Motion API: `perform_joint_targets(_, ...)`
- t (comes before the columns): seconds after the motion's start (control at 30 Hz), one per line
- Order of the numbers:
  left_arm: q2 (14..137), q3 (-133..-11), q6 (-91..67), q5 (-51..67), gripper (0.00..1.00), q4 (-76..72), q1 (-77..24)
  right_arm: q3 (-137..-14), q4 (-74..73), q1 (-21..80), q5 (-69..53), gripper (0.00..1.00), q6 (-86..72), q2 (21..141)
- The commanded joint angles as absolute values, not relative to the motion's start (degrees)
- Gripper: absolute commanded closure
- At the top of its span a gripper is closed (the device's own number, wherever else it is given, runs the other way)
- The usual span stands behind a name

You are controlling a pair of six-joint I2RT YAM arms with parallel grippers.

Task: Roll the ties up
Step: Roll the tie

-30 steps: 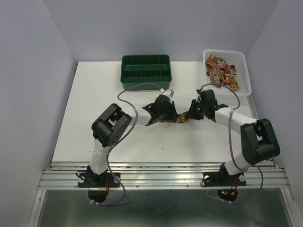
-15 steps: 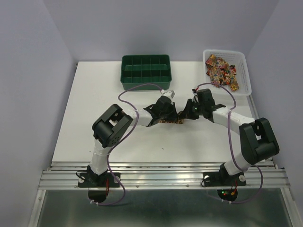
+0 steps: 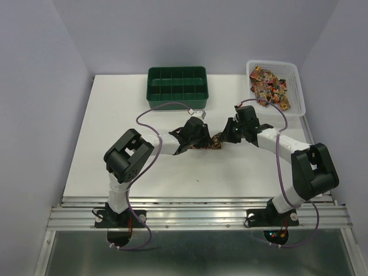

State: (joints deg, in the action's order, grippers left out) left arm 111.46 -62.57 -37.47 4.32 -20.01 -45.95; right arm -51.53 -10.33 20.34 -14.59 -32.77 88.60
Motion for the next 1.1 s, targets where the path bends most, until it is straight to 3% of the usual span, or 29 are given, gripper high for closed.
perform_joint_targets(0.0, 106.44, -61.17, -37.35, 3.51, 0.65, -19.95, -45.35, -55.28, -11.42, 20.74, -12.39, 0.99, -31.99, 87.54)
perform_joint_targets(0.7, 113.29, -64.86, -37.53, 8.00, 0.71, -22.24, -46.67, -59.32, -10.55, 26.19, -11.34, 0.99, -34.10, 93.42)
perform_joint_targets(1.07, 108.02, -59.86, -38.14, 3.26, 0.72, -21.18, -46.67, -59.77, -8.53, 29.44, -8.97, 0.99, -37.88, 99.14)
